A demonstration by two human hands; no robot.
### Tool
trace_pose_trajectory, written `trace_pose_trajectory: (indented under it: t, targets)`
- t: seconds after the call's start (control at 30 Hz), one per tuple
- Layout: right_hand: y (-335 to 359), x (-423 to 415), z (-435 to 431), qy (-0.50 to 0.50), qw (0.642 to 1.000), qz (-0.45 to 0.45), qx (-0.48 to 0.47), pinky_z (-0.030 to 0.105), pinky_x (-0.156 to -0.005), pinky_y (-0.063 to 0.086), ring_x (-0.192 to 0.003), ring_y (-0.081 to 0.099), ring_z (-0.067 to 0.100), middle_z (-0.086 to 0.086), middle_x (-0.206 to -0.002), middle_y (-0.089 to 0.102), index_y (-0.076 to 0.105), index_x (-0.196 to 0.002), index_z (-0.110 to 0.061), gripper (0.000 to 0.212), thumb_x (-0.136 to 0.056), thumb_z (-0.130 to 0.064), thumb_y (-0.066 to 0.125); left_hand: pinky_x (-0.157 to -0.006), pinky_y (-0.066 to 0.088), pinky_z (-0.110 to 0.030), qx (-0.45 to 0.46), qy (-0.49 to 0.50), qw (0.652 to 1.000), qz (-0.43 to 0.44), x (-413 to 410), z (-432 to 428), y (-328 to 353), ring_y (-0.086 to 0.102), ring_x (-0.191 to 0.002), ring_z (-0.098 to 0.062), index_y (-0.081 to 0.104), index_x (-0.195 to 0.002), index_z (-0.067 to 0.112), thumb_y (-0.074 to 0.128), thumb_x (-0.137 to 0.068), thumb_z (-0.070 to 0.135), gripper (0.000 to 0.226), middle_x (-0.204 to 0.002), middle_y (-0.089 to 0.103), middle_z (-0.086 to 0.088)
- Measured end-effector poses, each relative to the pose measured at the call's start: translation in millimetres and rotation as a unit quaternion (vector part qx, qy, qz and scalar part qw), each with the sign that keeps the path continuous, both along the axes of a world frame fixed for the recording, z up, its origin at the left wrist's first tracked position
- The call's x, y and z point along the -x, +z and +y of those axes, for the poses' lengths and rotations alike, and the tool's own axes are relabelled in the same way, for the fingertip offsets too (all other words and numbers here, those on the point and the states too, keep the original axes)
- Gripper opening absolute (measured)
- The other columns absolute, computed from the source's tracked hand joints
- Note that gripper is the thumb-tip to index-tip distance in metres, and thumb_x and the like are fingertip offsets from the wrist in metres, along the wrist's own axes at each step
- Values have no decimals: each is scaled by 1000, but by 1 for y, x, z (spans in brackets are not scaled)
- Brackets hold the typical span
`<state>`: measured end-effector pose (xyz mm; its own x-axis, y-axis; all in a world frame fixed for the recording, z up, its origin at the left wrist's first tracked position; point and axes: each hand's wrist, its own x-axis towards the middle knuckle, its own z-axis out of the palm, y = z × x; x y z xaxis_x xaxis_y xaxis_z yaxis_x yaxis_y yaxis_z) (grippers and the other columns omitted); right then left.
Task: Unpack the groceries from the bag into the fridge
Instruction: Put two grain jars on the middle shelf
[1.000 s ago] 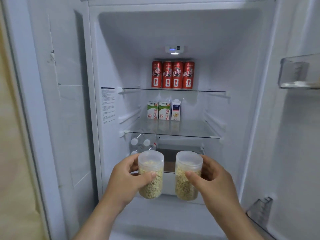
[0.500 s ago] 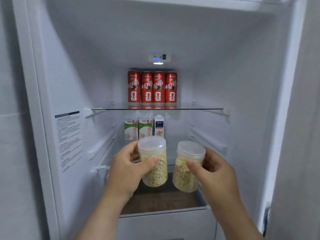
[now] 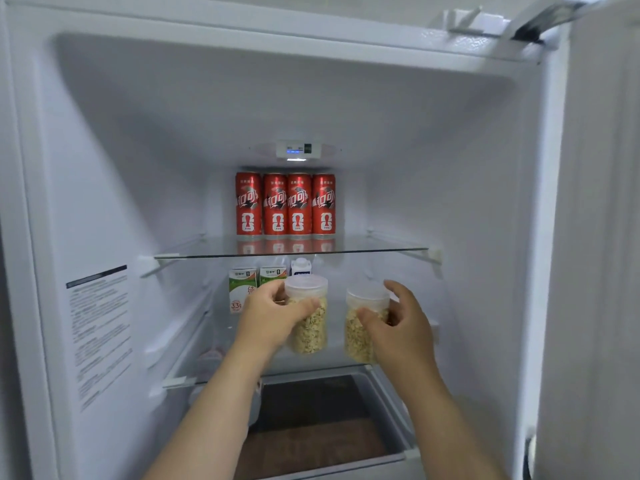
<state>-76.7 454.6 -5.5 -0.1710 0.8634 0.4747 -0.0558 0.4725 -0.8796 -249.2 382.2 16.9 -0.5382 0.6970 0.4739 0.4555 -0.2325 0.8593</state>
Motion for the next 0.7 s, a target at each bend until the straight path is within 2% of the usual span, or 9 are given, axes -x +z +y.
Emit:
trace_pose_trajectory:
  t: [0.07, 0.17, 0.27, 0.33, 0.4, 0.47, 0.53, 0.6, 0.7]
  targets:
    - [0, 6, 13, -3, 1000, -18, -21, 27, -87, 56, -119, 56, 17, -5, -137, 54, 47, -137, -36, 51, -92, -24, 67, -87, 58, -41, 14, -4, 1000, 0, 3, 9, 0, 67, -96, -11, 69, -106, 26, 82, -74, 27, 35, -100, 72, 9]
    - [-2, 15, 31, -6, 998, -42, -41, 16, -77, 53, -117, 58, 17, -2, -135, 56, 51, -134, -32, 45, -93, -23, 66, -86, 58, -39, 22, -8, 1000, -8, 8, 21, -1, 67, -93, -11, 66, -95, 29, 82, -75, 26, 26, -97, 72, 7]
    - [-6, 23, 45, 8, 998, -57, -37, 32, -91, 56, -117, 57, 18, -1, -135, 56, 52, -133, -33, 45, -92, -22, 66, -80, 56, -32, 27, -16, 999, -1, 12, 32, -1, 66, -94, -11, 63, -94, 30, 80, -77, 25, 24, -97, 70, 8]
    - [-7, 27, 52, 21, 997, -69, -28, 37, -95, 55, -116, 57, 18, -1, -132, 56, 52, -133, -31, 45, -92, -20, 67, -79, 54, -27, 32, -24, 999, 0, 17, 38, 0, 63, -97, -10, 58, -101, 29, 80, -79, 24, 32, -101, 65, 10]
    - [-10, 28, 59, 34, 996, -79, -25, 34, -91, 56, -111, 58, 15, 0, -129, 57, 52, -133, -29, 44, -92, -20, 67, -85, 56, -32, 43, -38, 998, 4, 23, 44, -1, 60, -103, -13, 50, -125, 34, 79, -79, 22, 55, -111, 61, 7]
    - [-11, 29, 66, 43, 996, -75, -19, 28, -83, 56, -104, 59, 10, 0, -125, 58, 54, -131, -30, 41, -92, -21, 66, -90, 56, -39, 54, -44, 998, 7, 28, 50, -1, 60, -106, -17, 46, -136, 32, 78, -80, 21, 66, -117, 60, 2]
    - [-11, 30, 74, 48, 996, -74, -17, 23, -74, 55, -100, 58, 7, -1, -122, 58, 56, -128, -31, 38, -93, -20, 66, -90, 56, -41, 60, -36, 998, 11, 33, 56, -2, 61, -103, -17, 50, -134, 27, 78, -81, 21, 61, -114, 61, 2]
    - [-11, 32, 82, 53, 995, -78, -18, 23, -71, 55, -100, 59, 8, -1, -122, 58, 57, -127, -32, 37, -93, -19, 65, -90, 57, -41, 68, -37, 997, 11, 37, 62, -4, 61, -103, -18, 52, -132, 25, 78, -81, 21, 57, -114, 61, 0]
    - [-11, 34, 93, 48, 993, -101, -23, 34, -81, 59, -103, 60, 12, -3, -125, 56, 56, -127, -36, 36, -94, -23, 63, -90, 56, -38, 82, -41, 996, 19, 42, 69, -7, 59, -105, -18, 52, -131, 25, 77, -82, 20, 56, -116, 59, -1]
